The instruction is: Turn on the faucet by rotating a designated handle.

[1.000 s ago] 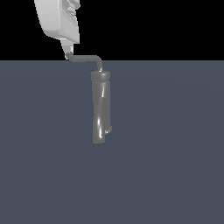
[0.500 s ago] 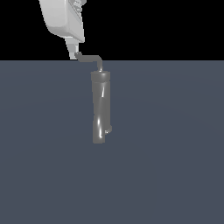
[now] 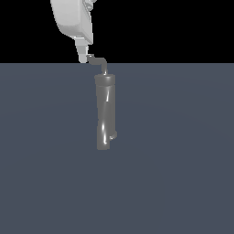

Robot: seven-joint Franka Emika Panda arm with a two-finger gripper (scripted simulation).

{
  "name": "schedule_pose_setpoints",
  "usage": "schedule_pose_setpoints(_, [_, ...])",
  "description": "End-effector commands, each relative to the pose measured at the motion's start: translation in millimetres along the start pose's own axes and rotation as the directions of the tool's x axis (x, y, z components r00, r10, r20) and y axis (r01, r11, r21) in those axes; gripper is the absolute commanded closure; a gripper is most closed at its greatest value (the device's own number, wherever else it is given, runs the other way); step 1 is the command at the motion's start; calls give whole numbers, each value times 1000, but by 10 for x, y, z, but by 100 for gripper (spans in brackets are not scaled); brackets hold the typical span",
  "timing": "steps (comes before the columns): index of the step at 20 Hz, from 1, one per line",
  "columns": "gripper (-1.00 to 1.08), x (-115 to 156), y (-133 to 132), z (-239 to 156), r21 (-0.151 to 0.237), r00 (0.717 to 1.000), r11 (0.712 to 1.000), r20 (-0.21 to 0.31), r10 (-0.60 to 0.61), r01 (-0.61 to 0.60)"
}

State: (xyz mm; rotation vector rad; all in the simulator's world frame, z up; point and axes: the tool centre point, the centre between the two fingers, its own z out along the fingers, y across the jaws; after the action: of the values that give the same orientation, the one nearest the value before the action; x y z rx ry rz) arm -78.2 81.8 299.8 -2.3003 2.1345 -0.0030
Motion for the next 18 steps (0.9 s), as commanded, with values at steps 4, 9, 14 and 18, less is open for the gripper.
schedule_pose_setpoints(4, [108, 436, 44, -1, -2, 1000, 1000, -1, 21, -21])
schedule_pose_setpoints(9, [108, 759, 90, -1, -4, 1000, 1000, -1, 25, -25])
schedule_pose_setpoints(14, [108, 621, 31, -1, -3, 1000, 1000, 0, -14, 14])
schedule_pose_setpoints(18, [108, 779, -66, 0, -3, 1000, 1000, -1, -6, 6])
